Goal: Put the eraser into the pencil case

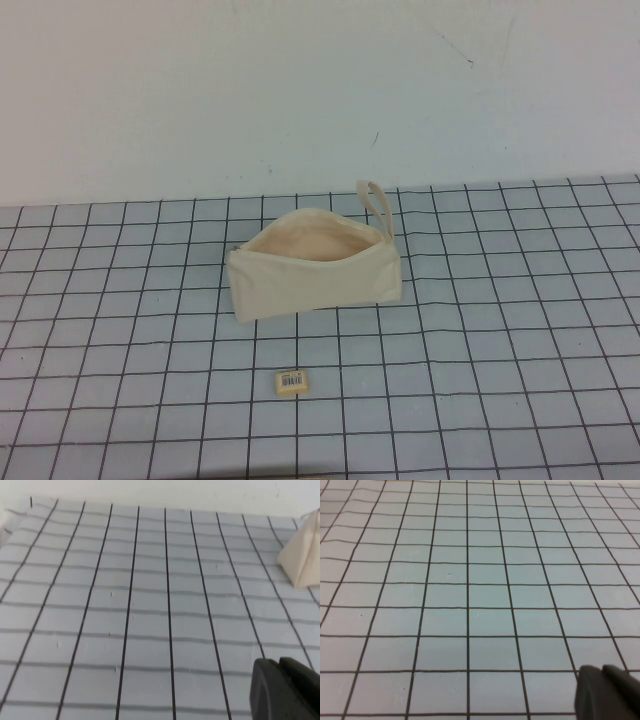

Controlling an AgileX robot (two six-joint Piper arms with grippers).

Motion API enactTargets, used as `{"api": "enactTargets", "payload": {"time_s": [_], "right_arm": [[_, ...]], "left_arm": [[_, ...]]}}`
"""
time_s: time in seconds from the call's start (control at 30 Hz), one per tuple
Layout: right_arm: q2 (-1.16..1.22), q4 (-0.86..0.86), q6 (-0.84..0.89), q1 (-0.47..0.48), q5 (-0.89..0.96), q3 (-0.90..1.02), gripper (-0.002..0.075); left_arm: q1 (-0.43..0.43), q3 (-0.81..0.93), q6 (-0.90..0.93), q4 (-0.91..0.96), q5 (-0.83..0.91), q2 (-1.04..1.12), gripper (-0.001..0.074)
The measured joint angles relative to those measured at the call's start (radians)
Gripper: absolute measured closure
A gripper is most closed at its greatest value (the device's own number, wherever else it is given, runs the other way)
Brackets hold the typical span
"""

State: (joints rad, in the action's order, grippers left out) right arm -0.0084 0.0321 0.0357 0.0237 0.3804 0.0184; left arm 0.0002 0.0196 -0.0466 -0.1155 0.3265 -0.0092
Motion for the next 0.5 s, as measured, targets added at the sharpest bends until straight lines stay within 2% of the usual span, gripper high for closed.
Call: {"api": "enactTargets", "payload": {"time_s": [0.1, 0.37, 0.5], "right_arm": [[0.0, 0.0, 0.0, 0.0, 0.0, 0.0, 0.0727], [0.0, 0.0, 0.0, 0.0, 0.0, 0.0, 0.0727], [0.0, 0.0, 0.0, 0.0, 0.0, 0.0, 0.0727]], "left_arm": [[0.0, 0.007, 0.0, 0.0, -0.099, 0.0, 0.0736], [0.0, 0.007, 0.0, 0.0, -0.627, 0.0, 0.0736], [0.0, 0.007, 0.0, -0.005, -0.81, 0.0, 0.0736]]}}
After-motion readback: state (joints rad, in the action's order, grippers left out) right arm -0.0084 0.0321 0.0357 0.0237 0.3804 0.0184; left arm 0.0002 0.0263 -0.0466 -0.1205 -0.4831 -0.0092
